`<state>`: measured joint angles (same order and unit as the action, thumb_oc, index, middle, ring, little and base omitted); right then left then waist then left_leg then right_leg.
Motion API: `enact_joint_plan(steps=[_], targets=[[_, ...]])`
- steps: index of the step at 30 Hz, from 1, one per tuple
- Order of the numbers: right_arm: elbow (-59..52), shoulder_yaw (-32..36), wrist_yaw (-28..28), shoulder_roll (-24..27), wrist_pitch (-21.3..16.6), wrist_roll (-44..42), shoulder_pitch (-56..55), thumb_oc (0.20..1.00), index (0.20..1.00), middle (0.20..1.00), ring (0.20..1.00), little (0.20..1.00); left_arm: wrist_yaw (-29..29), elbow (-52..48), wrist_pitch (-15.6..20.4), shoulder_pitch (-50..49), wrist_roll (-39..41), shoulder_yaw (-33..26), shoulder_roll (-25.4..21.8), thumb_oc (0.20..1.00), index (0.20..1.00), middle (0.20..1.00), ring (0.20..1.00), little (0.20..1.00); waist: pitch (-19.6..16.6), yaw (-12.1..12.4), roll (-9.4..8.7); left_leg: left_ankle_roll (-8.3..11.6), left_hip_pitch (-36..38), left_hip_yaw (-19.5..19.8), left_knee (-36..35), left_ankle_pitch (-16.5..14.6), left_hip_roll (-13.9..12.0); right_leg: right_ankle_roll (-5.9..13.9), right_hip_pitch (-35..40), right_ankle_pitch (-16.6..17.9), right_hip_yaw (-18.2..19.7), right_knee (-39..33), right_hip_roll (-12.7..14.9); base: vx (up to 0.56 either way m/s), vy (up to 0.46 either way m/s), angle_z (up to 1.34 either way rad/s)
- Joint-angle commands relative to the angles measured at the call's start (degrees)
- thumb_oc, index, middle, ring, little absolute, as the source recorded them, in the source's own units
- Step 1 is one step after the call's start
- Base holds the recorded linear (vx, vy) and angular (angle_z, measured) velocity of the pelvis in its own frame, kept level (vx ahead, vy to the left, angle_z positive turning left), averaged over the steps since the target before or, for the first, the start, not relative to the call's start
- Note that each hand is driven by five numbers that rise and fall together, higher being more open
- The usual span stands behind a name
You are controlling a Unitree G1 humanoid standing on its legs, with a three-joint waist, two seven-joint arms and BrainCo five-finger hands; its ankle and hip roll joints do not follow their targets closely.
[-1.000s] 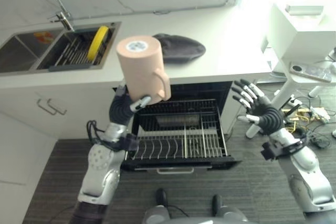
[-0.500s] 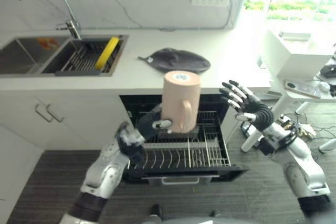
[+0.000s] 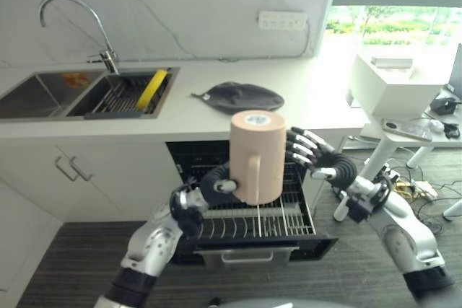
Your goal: Place the dishes in the dishwasher.
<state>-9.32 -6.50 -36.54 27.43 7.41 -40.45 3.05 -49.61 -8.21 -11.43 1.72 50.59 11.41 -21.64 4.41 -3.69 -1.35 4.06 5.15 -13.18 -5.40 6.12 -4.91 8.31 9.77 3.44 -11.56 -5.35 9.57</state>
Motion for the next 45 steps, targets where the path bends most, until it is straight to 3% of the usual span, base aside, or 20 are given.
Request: enact_joint_plan(steps=[1, 10, 18, 31, 45], targets=[[-1.3, 1.4, -2.0, 0.5, -0.1, -0.6, 5.3, 1.000, 1.000, 1.000, 1.000, 1.000, -0.9, 1.2, 1.3, 3.0, -1.2, 0.9, 0.0, 0.200, 0.200, 0.200, 0.200, 0.200, 1.2, 1.3, 0.49, 0.72, 5.2, 1.5, 0.4, -8.6, -2.5, 1.51, 0.6, -3.6, -1.9, 1.1, 1.0, 0.00, 0.000, 0.00], [-2.0, 0.8, -3.0, 2.8, 3.4, -1.4, 7.3, 1.000, 1.000, 1.000, 1.000, 1.000, -0.4, 3.4, 0.5, 3.1, -6.0, 1.8, -2.1, 0.200, 0.200, 0.200, 0.200, 0.200, 1.0, 1.7, 0.35, 0.89, 5.2, 1.3, 0.4, -8.4, -2.6, 1.41, 0.6, -3.4, -2.0, 0.8, 0.8, 0.00, 0.000, 0.00], [-2.7, 0.9, -2.0, 3.7, 3.3, -1.9, 10.2, 1.000, 1.000, 1.000, 1.000, 1.000, -0.5, 5.1, 0.1, 2.7, -8.5, 2.4, -2.8, 0.200, 0.200, 0.200, 0.200, 0.200, 0.9, 1.6, 0.46, 0.89, 5.4, 1.0, 0.4, -8.4, -2.8, 1.24, 0.6, -3.3, -1.8, 0.7, 0.6, 0.00, 0.000, 0.00], [-3.2, -3.3, -1.7, -0.3, 4.1, 0.5, 10.7, 1.000, 1.000, 1.000, 1.000, 1.000, -0.1, 5.0, 0.5, 3.0, -9.3, 3.8, -1.5, 0.200, 0.200, 0.200, 0.200, 0.200, 1.1, 1.9, 0.78, 0.87, 5.6, 0.8, 0.4, -8.2, -3.0, 1.10, 1.0, -3.4, -2.0, 0.6, 0.7, 0.00, 0.000, 0.00], [-4.0, -4.8, -2.0, -1.1, 4.3, 0.7, 12.4, 1.000, 1.000, 1.000, 1.000, 1.000, -0.1, 5.6, 0.4, 3.3, -10.8, 4.8, -1.6, 0.200, 0.200, 0.200, 0.200, 0.200, 1.1, 2.0, 0.76, 0.70, 5.9, 0.6, 0.4, -8.3, -3.0, 1.03, 1.1, -3.5, -2.1, 0.7, 0.7, 0.00, 0.000, 0.00]])
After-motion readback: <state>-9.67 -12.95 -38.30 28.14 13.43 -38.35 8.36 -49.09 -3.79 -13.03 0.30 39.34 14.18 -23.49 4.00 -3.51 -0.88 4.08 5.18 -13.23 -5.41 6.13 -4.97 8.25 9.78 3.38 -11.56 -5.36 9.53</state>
